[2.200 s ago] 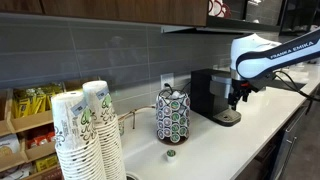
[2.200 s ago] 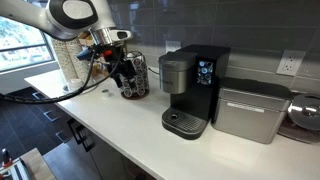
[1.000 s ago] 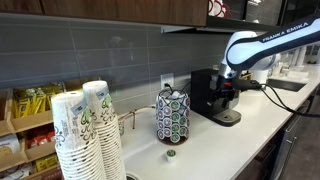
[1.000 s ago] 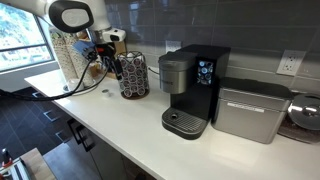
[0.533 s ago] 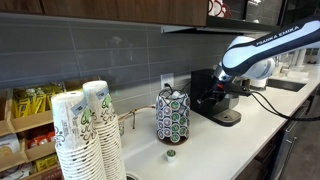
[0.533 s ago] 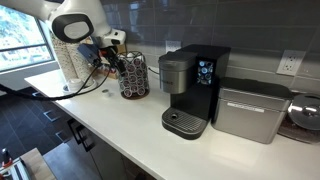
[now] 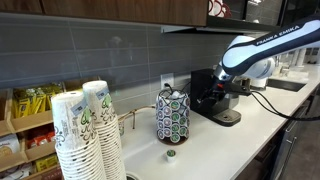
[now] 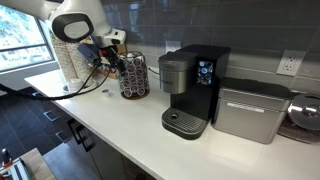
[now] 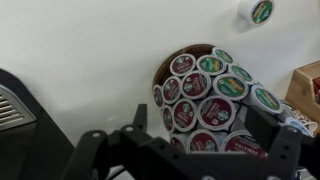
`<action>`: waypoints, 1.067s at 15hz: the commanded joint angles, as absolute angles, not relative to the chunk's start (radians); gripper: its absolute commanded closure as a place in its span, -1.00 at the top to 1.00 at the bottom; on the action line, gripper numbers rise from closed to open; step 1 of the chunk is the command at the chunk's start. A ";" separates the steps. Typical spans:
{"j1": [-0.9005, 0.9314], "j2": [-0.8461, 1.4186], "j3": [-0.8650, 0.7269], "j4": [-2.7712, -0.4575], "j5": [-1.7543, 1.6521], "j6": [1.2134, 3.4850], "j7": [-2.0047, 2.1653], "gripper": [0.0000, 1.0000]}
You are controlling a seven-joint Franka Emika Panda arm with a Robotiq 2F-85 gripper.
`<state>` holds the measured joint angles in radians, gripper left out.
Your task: Remove the white object from the rack
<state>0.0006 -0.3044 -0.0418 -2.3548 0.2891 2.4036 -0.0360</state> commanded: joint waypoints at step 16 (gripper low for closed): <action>0.096 -0.297 -0.119 -2.411 0.822 2.569 -0.264 1.00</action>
<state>0.0625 -0.2935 -0.0968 -2.3858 0.7023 2.5235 -0.1755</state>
